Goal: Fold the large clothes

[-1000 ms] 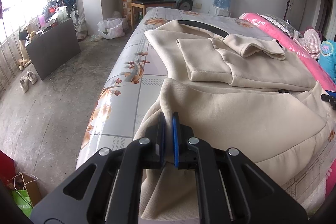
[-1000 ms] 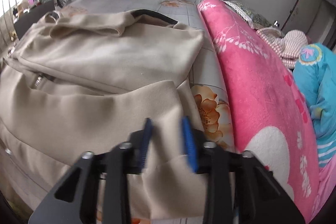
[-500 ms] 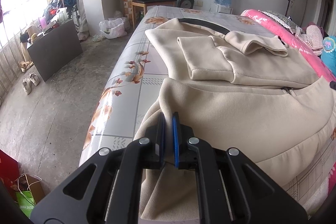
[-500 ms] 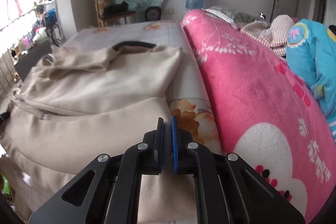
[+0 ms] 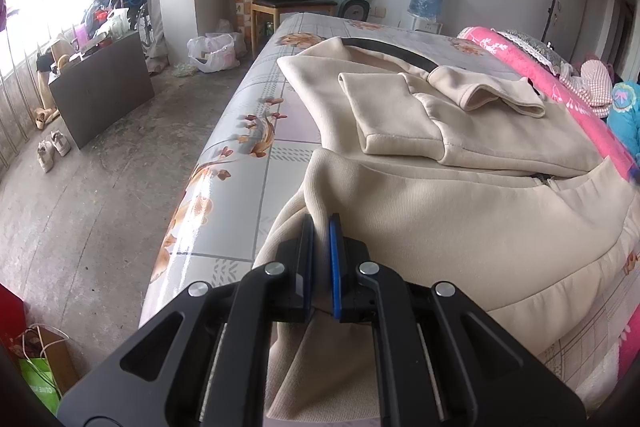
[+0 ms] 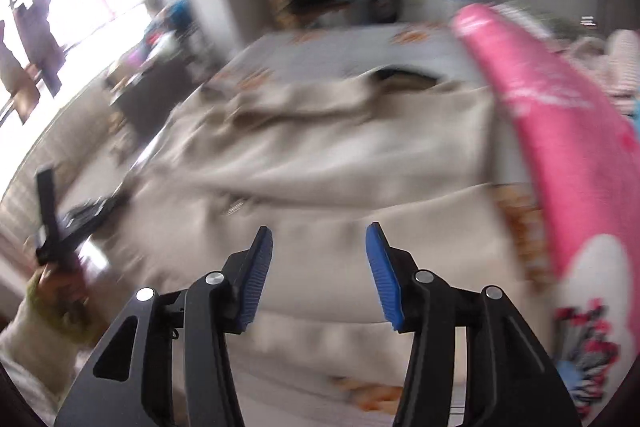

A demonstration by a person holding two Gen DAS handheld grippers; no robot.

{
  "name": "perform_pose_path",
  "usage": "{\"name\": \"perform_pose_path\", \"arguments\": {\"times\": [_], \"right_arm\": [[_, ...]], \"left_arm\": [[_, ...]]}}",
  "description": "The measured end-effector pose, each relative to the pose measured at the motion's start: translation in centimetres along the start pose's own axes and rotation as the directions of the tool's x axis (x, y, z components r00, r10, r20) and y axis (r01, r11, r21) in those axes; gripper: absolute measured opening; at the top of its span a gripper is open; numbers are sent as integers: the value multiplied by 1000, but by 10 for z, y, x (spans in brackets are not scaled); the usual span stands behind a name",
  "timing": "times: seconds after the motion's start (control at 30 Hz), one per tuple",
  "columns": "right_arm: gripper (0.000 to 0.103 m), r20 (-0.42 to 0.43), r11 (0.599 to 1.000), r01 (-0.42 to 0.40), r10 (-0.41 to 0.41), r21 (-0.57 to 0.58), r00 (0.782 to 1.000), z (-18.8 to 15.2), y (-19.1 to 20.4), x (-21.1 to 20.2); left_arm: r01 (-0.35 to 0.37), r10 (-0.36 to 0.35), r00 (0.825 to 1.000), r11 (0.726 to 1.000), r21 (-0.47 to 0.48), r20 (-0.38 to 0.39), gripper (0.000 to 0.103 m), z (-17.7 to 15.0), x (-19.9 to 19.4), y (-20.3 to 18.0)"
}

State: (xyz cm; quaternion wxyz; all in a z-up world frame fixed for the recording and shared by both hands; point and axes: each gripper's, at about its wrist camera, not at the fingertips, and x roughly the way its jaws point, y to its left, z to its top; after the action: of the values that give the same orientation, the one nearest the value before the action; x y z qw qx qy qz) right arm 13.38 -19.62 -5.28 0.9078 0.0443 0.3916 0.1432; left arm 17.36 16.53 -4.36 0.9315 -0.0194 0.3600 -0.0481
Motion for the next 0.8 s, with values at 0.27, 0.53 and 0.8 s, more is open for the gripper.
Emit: {"name": "perform_pose_path", "arguments": {"times": [0.27,0.53,0.8], "right_arm": [[35,-147,986,101,-120,-129,982,-1,40,69],[2,-115,966,188,-210,-178,971,4,54,58],[3,-99,973,196,-209,-123,973,5,39,76]], "left_arm": [[16,-16,1000,1000,-6,12,7,-1,-3,2],[30,-30,999,1000,-3,45,6,4,-15,3],[18,-18,1000,1000,1,17,6,4,-7,3]]}}
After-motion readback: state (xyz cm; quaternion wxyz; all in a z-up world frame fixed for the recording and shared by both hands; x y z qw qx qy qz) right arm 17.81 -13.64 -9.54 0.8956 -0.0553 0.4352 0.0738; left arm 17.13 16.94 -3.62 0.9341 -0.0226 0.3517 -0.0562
